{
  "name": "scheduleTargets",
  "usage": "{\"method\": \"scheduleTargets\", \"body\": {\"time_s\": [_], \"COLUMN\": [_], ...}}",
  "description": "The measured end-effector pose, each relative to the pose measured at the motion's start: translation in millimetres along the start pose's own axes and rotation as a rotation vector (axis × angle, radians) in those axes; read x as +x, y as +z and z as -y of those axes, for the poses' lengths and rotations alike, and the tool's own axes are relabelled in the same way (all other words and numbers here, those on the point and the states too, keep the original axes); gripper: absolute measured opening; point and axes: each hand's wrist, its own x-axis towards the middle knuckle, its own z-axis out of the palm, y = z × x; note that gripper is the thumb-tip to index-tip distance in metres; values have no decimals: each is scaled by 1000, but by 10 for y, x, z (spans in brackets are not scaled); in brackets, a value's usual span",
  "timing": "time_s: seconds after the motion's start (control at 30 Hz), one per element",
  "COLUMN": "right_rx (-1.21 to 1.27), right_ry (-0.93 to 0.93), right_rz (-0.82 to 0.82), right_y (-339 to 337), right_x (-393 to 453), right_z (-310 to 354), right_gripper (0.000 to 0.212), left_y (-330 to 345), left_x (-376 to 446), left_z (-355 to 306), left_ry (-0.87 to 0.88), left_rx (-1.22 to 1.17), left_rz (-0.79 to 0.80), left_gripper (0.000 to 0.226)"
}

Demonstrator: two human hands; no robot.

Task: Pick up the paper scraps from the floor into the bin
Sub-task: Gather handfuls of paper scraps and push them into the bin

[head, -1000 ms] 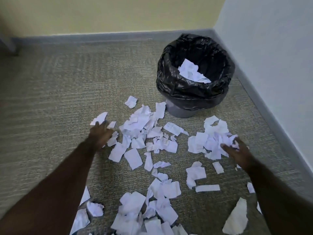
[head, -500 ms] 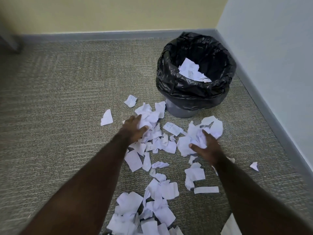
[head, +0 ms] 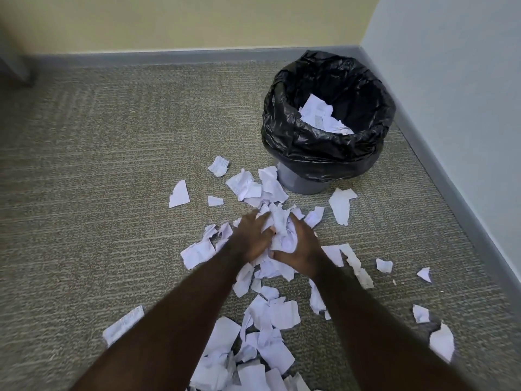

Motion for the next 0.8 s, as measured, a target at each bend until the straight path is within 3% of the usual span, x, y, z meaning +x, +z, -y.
{"method": "scheduleTargets", "body": {"time_s": [0.17,0.33,0.47,0.6,0.67,0.8], "right_rx": [49,69,141,131,141,234], "right_ry": [-33,-134,-74,-87,-113,-155], "right_rz": [-42,-63,-42,39,49,-40], "right_y": [107,192,183,31,-44,-220], "right_x": [-12,31,-71,-163,-231,-350], "right_z": [64,76,224,521,624,752], "right_gripper": [119,87,82,50,52,82], "left_y": [103,150,329,205,86,-132], "left_x": [-132,-222,-100,-250,-359,-535], "left_z": [-64,-271,-153,-273,-397,-640], "left_ry": [10,-46,-68,-73,-64,10], "left_rx": [-174,-409,-554,-649,-686,-758], "left_rz": [-31,-20,-26,-13,-7,5], "left_gripper": [55,60,70,73,66,57]}}
